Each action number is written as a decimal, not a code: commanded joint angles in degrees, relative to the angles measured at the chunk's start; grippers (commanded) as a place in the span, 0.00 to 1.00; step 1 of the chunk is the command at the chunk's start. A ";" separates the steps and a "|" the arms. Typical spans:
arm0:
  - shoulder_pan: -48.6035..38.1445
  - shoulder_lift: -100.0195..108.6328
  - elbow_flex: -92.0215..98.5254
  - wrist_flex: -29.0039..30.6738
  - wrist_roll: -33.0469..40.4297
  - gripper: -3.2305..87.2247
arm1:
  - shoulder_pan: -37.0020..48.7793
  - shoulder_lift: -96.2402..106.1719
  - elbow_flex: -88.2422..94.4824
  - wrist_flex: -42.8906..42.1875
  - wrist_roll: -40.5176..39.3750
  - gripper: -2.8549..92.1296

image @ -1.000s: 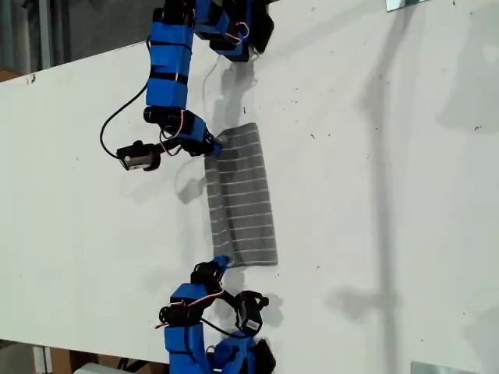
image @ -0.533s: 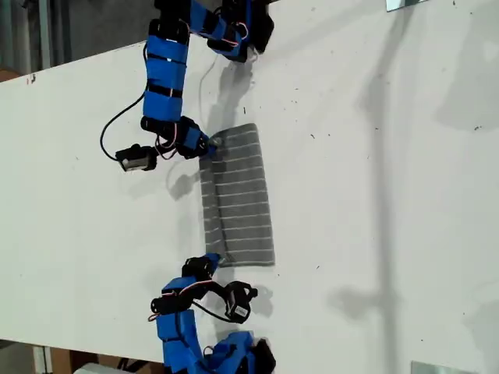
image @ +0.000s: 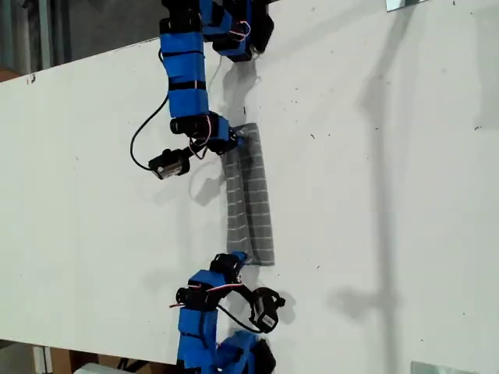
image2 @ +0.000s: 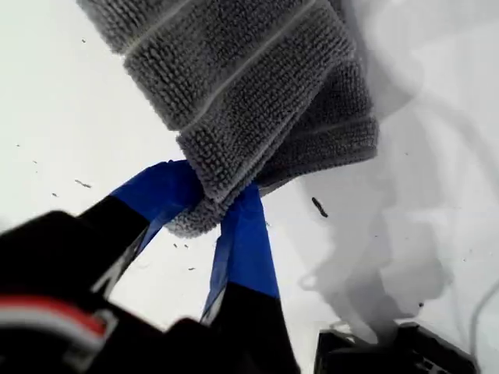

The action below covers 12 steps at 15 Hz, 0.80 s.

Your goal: Grasp corners of a square towel and fold twice.

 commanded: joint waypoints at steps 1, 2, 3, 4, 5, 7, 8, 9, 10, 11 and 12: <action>3.34 -0.62 -1.85 -0.70 -1.76 0.03 | -2.55 3.43 1.05 1.23 2.90 0.03; 4.39 -1.49 -1.93 -1.14 -2.37 0.03 | -3.52 3.52 2.11 0.53 3.60 0.03; 5.01 -2.29 -1.93 -1.49 -2.81 0.03 | -4.04 3.25 2.99 0.00 4.31 0.03; 5.27 -3.25 -1.93 -1.93 -2.90 0.03 | -4.31 2.90 3.87 -0.53 4.57 0.03; 5.36 -4.13 -1.93 -2.46 -2.90 0.03 | -4.39 2.72 4.57 -1.05 4.75 0.03; 5.19 -5.01 -2.29 -3.08 -2.64 0.03 | -4.31 2.99 5.71 -1.85 5.01 0.05; 4.92 -4.66 -2.37 -2.64 -2.64 0.06 | -4.48 3.16 5.89 -1.76 5.10 0.19; 4.83 -3.96 -2.81 -1.85 -1.93 0.15 | -4.75 3.69 5.80 -1.32 5.10 0.26; 4.83 -2.81 -3.69 -0.18 -1.93 0.21 | -4.83 4.83 5.98 -0.88 5.27 0.33; 5.27 -1.05 -4.48 1.58 -2.02 0.21 | -5.01 6.33 5.98 -0.35 5.27 0.37; 6.24 0.97 -5.27 3.08 -2.29 0.21 | -5.27 8.35 5.98 0.35 5.27 0.42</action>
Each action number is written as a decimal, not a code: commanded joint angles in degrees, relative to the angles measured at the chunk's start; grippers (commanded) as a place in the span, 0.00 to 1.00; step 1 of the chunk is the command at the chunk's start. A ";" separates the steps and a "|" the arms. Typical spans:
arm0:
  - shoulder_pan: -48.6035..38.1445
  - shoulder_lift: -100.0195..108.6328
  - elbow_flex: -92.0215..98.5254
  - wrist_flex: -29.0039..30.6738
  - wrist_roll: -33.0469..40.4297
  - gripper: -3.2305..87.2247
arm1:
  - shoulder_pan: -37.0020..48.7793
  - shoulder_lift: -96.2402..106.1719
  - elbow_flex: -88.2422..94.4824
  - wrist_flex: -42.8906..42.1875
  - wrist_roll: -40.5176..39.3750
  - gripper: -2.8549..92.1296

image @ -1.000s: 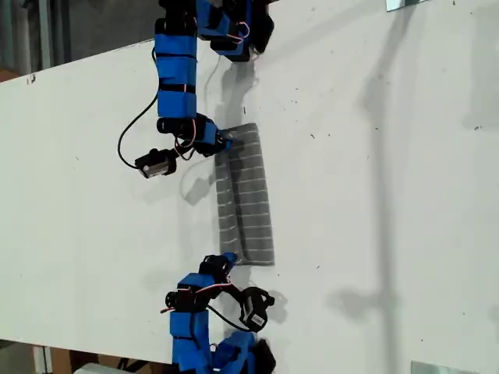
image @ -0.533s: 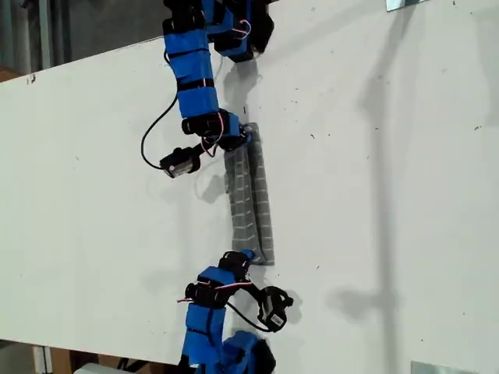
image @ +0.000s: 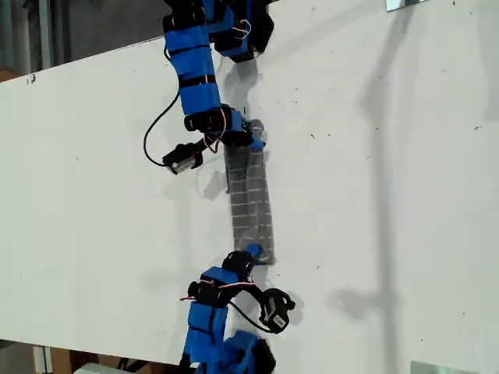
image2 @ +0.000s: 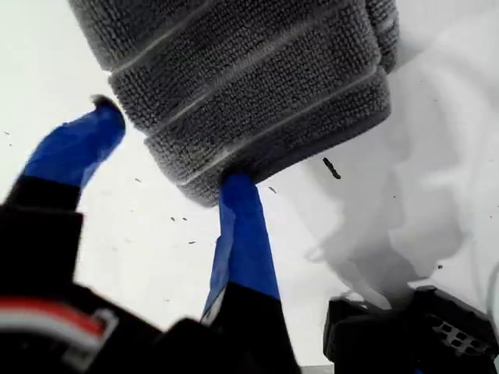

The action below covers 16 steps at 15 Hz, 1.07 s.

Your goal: Grasp corners of a square towel and fold twice.

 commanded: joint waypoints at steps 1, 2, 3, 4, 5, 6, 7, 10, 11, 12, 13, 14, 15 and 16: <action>2.29 6.33 -3.69 2.90 -0.18 0.21 | -0.62 6.94 -0.26 1.67 0.35 0.45; 2.81 8.53 -3.87 4.57 -0.79 0.21 | 0.18 8.96 0.44 2.29 0.35 0.47; 3.08 11.43 -3.52 6.86 -1.67 0.21 | 1.58 11.34 2.29 2.20 -0.09 0.47; 2.81 16.00 -0.97 7.73 -2.55 0.21 | 3.60 13.71 5.10 1.41 -0.44 0.47; 1.76 21.18 3.34 7.65 -3.34 0.21 | 6.42 15.91 8.96 -0.44 -1.58 0.47; 0.62 26.37 8.35 6.68 -4.13 0.21 | 9.40 17.58 13.62 -3.60 -2.81 0.48; -0.35 31.38 14.06 4.57 -4.66 0.21 | 11.95 18.02 17.93 -7.38 -3.96 0.48; -0.70 44.91 28.65 0.79 -9.14 0.21 | 17.67 11.60 22.76 -14.59 -5.36 0.48; -0.18 50.98 32.96 1.41 -11.51 0.21 | 18.37 8.35 22.06 -15.38 -5.45 0.48; 0.44 58.36 37.71 2.37 -14.24 0.21 | 18.28 5.98 21.36 -16.61 -5.45 0.47; 1.32 66.45 42.89 2.37 -16.26 0.21 | 17.58 3.87 20.65 -17.84 -5.45 0.44; 2.46 73.83 47.64 2.90 -18.63 0.21 | 16.79 1.67 19.86 -18.63 -5.01 0.41; 3.69 80.07 50.98 4.13 -20.92 0.21 | 16.61 -0.70 19.95 -19.78 -4.57 0.39; 4.75 85.34 53.00 5.45 -22.24 0.21 | 16.44 -2.46 21.09 -20.30 -3.25 0.33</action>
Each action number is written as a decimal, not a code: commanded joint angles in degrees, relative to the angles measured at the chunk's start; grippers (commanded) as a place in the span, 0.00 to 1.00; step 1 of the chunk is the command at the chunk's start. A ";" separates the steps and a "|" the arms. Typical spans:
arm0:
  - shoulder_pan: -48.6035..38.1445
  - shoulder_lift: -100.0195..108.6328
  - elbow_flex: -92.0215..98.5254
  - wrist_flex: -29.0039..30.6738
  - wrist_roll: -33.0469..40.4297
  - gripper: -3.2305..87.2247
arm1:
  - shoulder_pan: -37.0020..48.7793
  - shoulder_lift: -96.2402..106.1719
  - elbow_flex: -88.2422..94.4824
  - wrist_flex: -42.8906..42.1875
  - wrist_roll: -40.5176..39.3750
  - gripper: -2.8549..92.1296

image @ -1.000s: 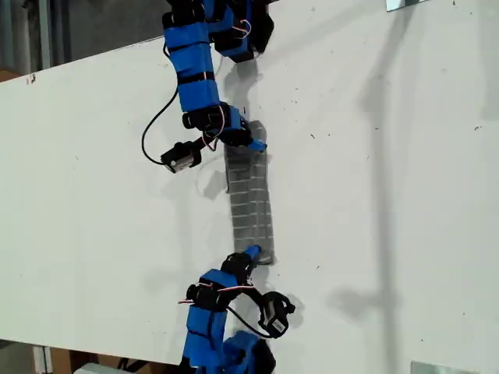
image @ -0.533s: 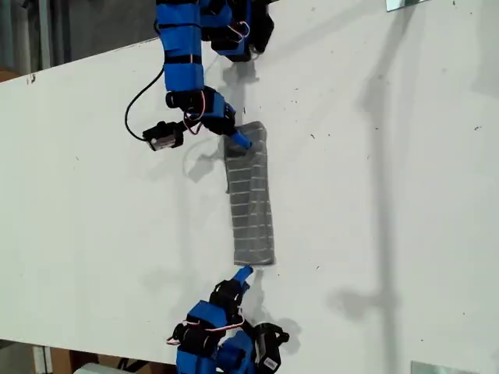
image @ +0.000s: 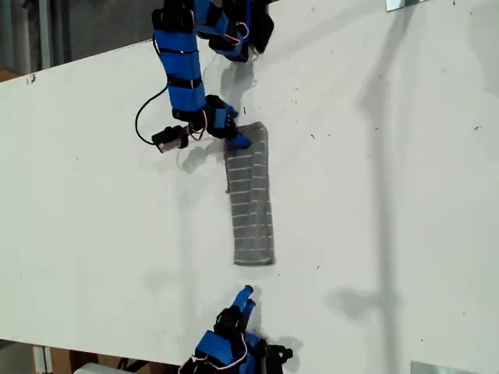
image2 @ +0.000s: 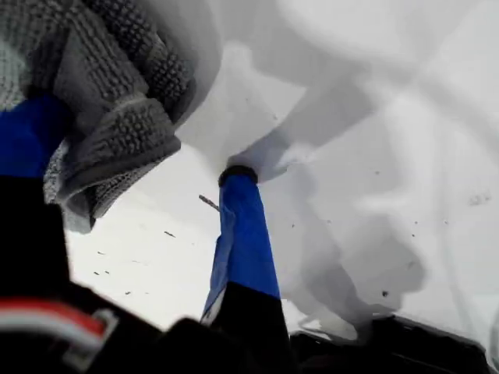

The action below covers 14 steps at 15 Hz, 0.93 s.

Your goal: Grasp corners of a square towel and fold twice.

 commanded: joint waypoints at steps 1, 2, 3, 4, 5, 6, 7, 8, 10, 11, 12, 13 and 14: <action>2.02 10.90 3.25 2.90 -2.81 0.21 | -1.58 0.26 1.14 -0.09 3.16 0.26; 2.11 14.94 5.54 3.43 -2.72 0.21 | -2.11 2.99 4.39 0.26 6.06 0.06; 2.11 17.93 7.82 3.78 -2.72 0.21 | -1.76 6.68 8.44 0.26 7.91 0.03; 2.11 20.65 9.84 4.48 -2.72 0.21 | -1.41 11.25 12.57 0.53 10.11 0.03; 2.20 23.55 11.60 5.54 -2.81 0.21 | -1.67 16.26 15.73 1.76 12.83 0.03; 2.20 24.26 12.30 5.71 -2.64 0.21 | -2.46 21.45 17.67 4.22 15.82 0.03; 2.20 24.26 12.39 5.63 -2.64 0.21 | -4.04 27.51 19.07 6.86 19.25 0.03; 2.02 24.26 12.57 5.54 -2.11 0.21 | -7.12 33.57 19.95 9.05 22.76 0.03; 1.49 24.26 14.41 3.87 -0.88 0.21 | -19.95 43.33 19.78 12.66 34.28 0.03; 1.14 24.26 16.00 1.93 0.26 0.21 | -26.98 49.57 19.69 14.06 40.69 0.03; -0.09 24.26 17.40 0.62 1.05 0.21 | -31.73 55.20 18.54 17.31 46.23 0.03; -1.85 24.26 18.98 0.35 1.32 0.21 | -33.05 58.80 16.79 20.57 47.46 0.03; -2.99 24.26 20.57 -0.18 1.32 0.21 | -32.08 60.73 14.68 22.76 46.49 0.03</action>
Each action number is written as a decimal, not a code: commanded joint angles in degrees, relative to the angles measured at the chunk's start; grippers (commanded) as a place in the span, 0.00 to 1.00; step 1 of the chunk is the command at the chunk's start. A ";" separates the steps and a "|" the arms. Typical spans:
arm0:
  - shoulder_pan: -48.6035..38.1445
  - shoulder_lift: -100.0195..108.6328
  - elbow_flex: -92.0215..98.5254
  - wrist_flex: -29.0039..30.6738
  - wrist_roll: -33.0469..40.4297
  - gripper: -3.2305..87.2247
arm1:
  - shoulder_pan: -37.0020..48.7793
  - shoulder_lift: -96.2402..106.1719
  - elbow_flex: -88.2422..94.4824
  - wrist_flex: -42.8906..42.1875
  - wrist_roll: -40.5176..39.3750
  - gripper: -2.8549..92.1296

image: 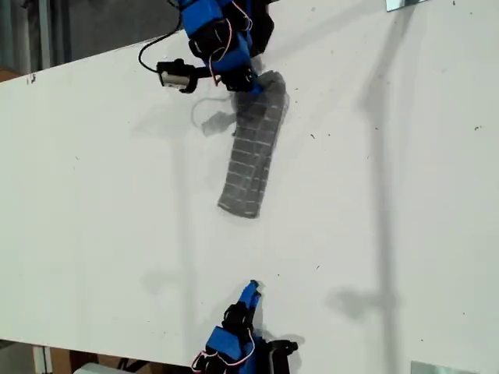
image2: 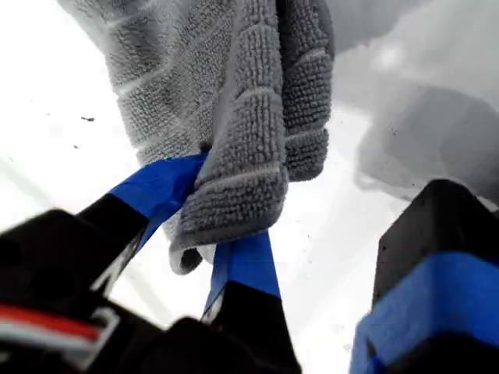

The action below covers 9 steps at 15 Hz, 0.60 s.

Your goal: Grasp corners of a square towel and fold twice.

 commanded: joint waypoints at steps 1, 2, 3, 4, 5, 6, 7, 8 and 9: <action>-1.93 0.44 1.14 -1.93 0.97 0.21 | 2.02 5.10 -6.77 3.96 -2.37 0.03; -1.93 0.44 1.23 -2.02 0.97 0.21 | 5.80 7.03 -8.96 3.52 -7.29 0.03; -2.64 0.44 1.67 -2.46 1.41 0.21 | 9.49 8.44 -11.25 2.55 -12.13 0.03; -3.60 0.35 1.76 -2.55 2.11 0.21 | 13.10 8.53 -13.62 1.32 -16.70 0.03; -4.48 0.35 1.76 -2.64 2.55 0.21 | 16.35 7.56 -15.29 -1.05 -21.01 0.03; -5.27 0.35 1.76 -2.64 2.81 0.21 | 18.63 4.13 -17.49 -3.78 -24.35 0.03; -6.06 0.35 1.76 -2.64 2.90 0.21 | 20.30 -2.99 -21.45 -5.89 -26.98 0.03; -6.42 0.35 1.76 -2.64 3.16 0.21 | 21.18 -12.39 -27.25 -7.12 -29.27 0.03; -6.42 0.35 1.76 -2.64 3.25 0.21 | 22.06 -21.71 -34.54 -7.03 -31.29 0.03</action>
